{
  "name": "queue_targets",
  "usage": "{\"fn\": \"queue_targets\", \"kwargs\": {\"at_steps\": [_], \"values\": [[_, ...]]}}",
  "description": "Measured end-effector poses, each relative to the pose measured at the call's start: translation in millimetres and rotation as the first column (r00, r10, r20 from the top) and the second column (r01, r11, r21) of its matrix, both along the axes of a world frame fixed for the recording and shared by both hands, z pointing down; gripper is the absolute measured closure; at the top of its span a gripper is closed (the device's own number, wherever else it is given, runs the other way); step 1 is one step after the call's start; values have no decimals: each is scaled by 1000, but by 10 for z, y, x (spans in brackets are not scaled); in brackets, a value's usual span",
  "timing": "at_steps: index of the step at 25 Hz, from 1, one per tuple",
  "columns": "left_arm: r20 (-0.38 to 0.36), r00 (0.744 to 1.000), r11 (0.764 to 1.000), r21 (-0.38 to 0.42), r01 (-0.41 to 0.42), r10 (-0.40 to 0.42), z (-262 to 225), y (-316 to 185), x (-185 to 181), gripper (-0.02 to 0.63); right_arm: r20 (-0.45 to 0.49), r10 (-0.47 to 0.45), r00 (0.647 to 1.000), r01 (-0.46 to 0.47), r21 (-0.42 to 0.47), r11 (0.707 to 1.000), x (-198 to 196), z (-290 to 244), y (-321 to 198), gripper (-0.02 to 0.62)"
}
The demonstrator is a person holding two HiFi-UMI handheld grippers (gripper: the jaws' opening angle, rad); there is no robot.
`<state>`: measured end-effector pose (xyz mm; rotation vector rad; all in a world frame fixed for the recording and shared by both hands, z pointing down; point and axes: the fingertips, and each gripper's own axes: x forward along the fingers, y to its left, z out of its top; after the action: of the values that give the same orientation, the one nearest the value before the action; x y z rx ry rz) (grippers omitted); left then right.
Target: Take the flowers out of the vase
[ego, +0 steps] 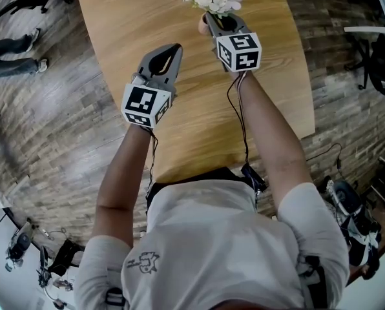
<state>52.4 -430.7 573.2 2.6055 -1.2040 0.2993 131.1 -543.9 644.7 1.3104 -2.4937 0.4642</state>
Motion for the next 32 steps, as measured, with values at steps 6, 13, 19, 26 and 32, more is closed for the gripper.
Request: {"fn": "queue_targets", "kwargs": {"at_steps": [6,13,19,26,32], "values": [[4,1000,1000,27,8,-8,-140,47,-90,601,8,0,1000,-1,57,998,-3,-293,21,538],[0,1000,996,85,1,-1,-482,154,-167,601,27,3,1000,-7,146,989,-32,-873,53,541],[-8,1000,991,137,-6,7,-844,303,-251,601,33,13,999,-20,221,975,-70,-1415,150,541],[-9,999,980,195,-38,41,-1202,618,-340,601,33,30,999,-37,244,969,-101,-1753,598,541],[-7,995,971,223,-91,95,-1373,1067,-430,601,35,58,998,-65,244,968,-182,-1884,1159,541]]}}
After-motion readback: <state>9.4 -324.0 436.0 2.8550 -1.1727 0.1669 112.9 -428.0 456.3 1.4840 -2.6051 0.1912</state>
